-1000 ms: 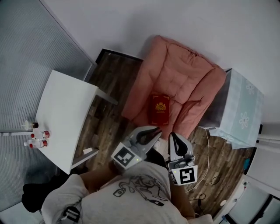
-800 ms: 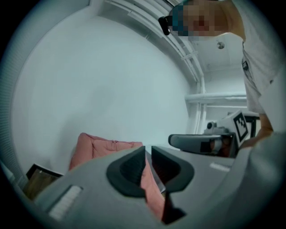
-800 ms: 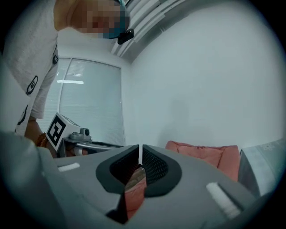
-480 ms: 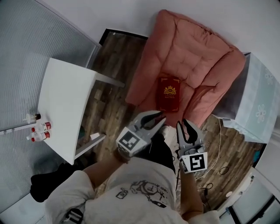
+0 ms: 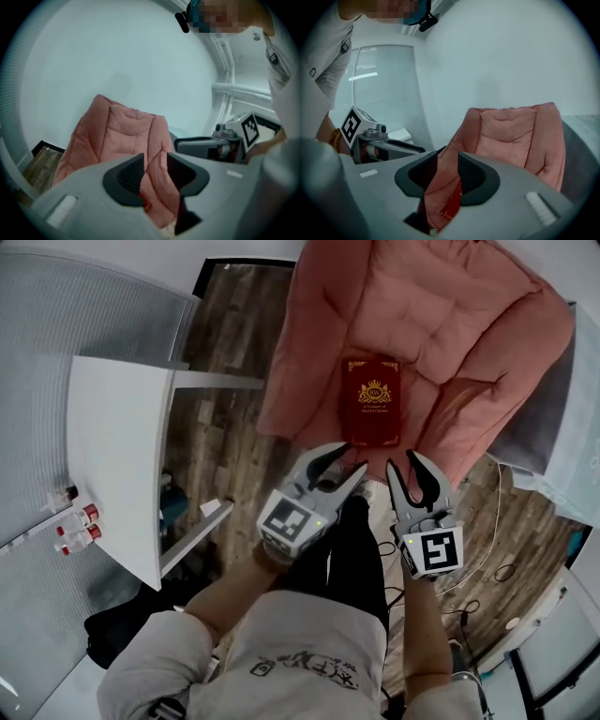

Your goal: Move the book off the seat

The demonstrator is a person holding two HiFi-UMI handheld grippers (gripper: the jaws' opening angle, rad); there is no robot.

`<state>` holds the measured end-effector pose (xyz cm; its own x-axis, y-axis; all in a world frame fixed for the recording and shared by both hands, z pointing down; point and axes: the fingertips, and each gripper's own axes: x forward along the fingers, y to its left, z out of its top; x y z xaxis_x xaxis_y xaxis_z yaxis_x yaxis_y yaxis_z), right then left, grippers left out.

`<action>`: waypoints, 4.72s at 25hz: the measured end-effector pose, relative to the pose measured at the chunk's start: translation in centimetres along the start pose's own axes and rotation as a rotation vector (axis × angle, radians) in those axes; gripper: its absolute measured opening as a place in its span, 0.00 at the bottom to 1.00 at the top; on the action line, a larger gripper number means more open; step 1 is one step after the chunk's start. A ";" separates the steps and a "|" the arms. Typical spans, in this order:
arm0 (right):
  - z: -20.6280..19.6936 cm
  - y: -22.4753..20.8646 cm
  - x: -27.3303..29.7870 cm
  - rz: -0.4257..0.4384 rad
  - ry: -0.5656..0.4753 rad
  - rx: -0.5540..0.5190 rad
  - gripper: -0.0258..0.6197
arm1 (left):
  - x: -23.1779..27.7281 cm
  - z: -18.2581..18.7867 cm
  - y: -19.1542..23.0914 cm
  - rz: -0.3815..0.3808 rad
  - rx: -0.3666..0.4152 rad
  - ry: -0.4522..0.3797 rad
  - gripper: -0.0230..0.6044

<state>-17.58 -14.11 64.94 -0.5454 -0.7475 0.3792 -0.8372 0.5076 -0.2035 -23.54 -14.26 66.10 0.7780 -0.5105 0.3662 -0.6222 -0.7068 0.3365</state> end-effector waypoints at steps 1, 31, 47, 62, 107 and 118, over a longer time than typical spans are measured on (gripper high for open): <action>-1.3 -0.5 0.8 -0.001 0.012 0.004 0.26 | 0.6 -1.0 0.8 0.009 -0.014 0.003 0.28; -31.4 -12.5 15.3 -0.016 0.397 0.175 0.50 | 13.5 -28.0 16.4 0.057 -0.179 0.268 0.45; -38.3 -14.6 18.3 -0.001 0.512 0.278 0.56 | 15.4 -32.7 18.2 0.103 -0.226 0.332 0.49; -37.6 -13.7 18.3 0.074 0.494 0.312 0.46 | 16.3 -33.0 18.6 0.118 -0.209 0.363 0.47; 8.2 1.3 -5.7 -0.074 0.120 0.147 0.42 | -4.8 11.7 -0.8 0.092 -0.003 0.024 0.49; 16.4 6.4 -14.9 -0.142 -0.012 0.092 0.41 | -11.5 18.9 -9.1 0.048 0.058 -0.063 0.49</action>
<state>-15.47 -6.78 43.25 -0.4213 -0.8141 0.3997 -0.9057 0.3554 -0.2308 -25.16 -11.26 42.40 0.7525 -0.5727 0.3251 -0.6542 -0.7069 0.2688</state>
